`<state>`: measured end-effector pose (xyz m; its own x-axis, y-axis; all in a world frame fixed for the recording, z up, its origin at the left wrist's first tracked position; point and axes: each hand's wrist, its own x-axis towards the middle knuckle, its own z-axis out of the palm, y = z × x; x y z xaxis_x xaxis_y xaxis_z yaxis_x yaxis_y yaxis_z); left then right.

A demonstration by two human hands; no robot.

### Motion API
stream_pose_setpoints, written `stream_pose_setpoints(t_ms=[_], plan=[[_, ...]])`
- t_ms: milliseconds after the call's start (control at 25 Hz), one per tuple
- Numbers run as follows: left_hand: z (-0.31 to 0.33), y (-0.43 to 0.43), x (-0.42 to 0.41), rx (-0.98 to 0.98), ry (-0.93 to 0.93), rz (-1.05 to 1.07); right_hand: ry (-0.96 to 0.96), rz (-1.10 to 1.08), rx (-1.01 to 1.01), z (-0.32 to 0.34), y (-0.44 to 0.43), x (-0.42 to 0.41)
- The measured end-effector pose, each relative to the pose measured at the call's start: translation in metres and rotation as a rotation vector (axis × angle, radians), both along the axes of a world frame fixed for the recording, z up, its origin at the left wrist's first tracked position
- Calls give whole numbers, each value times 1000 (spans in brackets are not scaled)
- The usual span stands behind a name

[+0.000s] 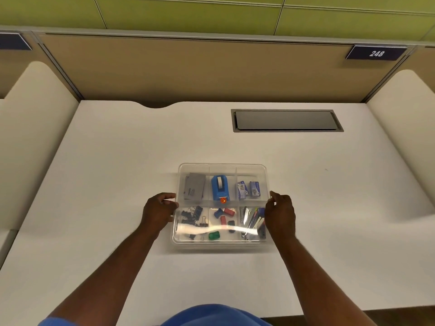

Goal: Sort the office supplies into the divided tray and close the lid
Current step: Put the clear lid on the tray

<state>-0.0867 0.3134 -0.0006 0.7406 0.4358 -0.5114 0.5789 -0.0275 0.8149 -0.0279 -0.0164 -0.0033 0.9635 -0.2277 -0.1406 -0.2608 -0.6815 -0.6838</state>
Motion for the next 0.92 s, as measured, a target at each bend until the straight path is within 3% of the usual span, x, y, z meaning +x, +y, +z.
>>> stream_pose_setpoints(t_ms=[320,640,920], plan=[[-5,-4,-4,57,-21,-27,-67,50,-39,-6,1,-10],[-15,-51,-30,555,-85,-169,-171,78,-97,-15,6,-18],[-16,-51,-29,736,-143,-238,-143,77,-95,-22,4,-14]])
